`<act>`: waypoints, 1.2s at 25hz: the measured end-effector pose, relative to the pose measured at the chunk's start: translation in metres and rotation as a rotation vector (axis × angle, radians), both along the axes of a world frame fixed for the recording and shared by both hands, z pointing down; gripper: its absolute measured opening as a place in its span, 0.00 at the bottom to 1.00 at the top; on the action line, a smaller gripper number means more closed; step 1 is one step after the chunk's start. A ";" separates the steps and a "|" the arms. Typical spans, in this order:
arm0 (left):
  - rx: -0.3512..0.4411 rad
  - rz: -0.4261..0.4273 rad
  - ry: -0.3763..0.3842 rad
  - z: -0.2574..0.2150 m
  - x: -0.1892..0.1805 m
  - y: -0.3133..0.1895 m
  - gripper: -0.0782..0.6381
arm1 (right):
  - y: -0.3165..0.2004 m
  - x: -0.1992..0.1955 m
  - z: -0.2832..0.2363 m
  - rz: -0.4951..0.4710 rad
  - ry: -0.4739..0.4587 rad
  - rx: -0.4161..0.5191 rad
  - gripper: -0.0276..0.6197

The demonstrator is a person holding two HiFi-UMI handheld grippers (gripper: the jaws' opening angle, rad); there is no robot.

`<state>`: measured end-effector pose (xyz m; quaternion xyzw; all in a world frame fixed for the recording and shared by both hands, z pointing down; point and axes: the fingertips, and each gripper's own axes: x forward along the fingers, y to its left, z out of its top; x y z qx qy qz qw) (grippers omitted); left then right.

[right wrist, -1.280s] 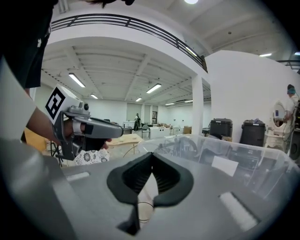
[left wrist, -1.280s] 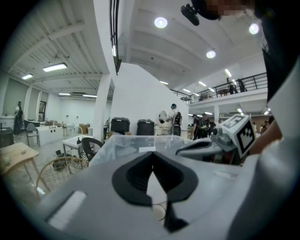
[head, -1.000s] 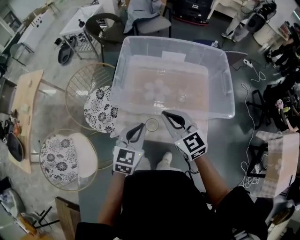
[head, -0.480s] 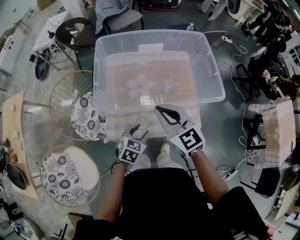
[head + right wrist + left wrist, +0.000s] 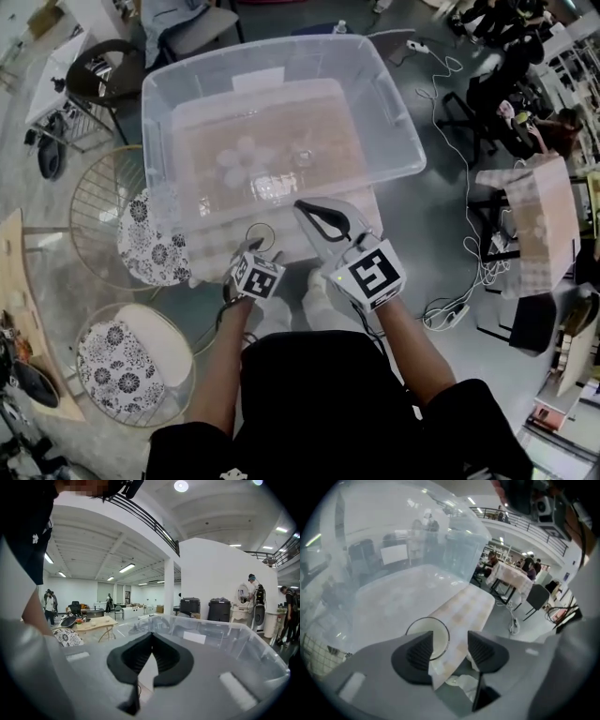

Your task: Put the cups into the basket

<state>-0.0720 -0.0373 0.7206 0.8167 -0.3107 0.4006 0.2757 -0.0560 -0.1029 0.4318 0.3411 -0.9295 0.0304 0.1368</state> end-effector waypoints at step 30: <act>0.020 0.098 -0.278 0.059 0.004 -0.008 0.18 | 0.002 0.042 0.031 0.102 0.046 -0.071 0.05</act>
